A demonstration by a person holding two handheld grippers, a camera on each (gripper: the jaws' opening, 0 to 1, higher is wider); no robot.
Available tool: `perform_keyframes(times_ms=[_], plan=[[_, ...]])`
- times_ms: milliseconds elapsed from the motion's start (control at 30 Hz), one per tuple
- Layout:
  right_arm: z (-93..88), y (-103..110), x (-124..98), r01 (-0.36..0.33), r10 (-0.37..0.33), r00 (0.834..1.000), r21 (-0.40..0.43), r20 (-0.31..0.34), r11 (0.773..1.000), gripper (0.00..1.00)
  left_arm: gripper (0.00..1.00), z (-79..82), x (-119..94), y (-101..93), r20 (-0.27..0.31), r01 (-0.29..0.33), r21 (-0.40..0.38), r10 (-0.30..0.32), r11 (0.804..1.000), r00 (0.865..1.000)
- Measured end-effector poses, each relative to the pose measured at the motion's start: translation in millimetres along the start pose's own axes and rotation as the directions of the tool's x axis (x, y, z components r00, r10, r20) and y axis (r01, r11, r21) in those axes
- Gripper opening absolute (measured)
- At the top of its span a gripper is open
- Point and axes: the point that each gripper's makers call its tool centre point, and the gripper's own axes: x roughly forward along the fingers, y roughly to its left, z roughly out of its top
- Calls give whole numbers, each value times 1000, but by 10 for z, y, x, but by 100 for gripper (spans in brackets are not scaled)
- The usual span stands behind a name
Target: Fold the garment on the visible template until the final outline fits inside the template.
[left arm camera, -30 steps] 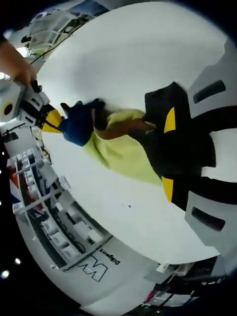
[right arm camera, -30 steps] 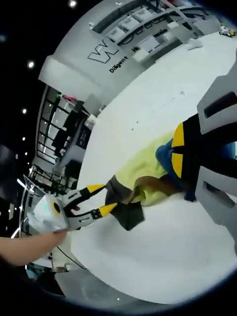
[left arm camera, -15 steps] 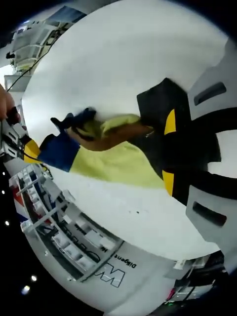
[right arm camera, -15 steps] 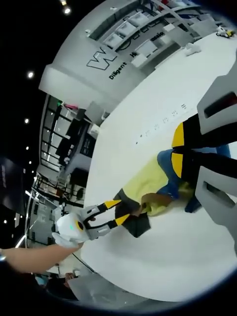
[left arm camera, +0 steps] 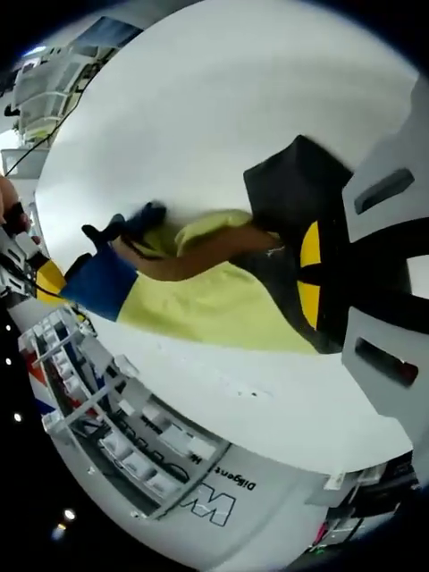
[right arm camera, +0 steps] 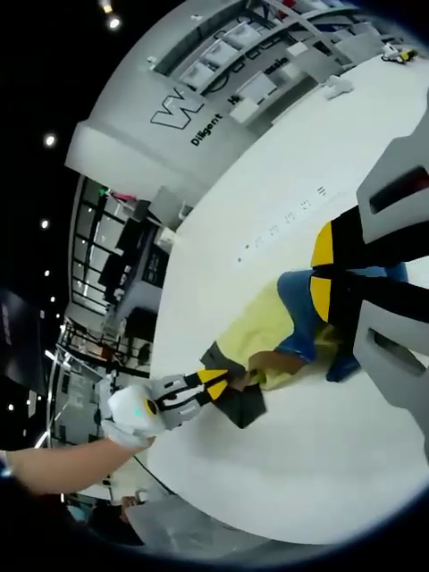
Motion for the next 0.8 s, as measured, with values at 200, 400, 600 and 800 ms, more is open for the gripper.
perform_keyframes(times_ms=[200,400,600,800], plan=[[-47,-70,-42,17,-17,1000,33,-5,999,0,9,-4,-156,92,5,-28,-30,29,999,1000],[-125,-32,-112,19,-18,1000,62,-20,998,0,9,133,-458,175,52,-53,-58,56,997,997],[-191,20,-225,12,-9,999,74,-39,997,0,8,243,-793,243,102,-68,-137,82,988,991],[-191,125,-410,-19,22,999,97,-36,995,0,8,424,-1050,210,167,-34,-265,80,964,983]])
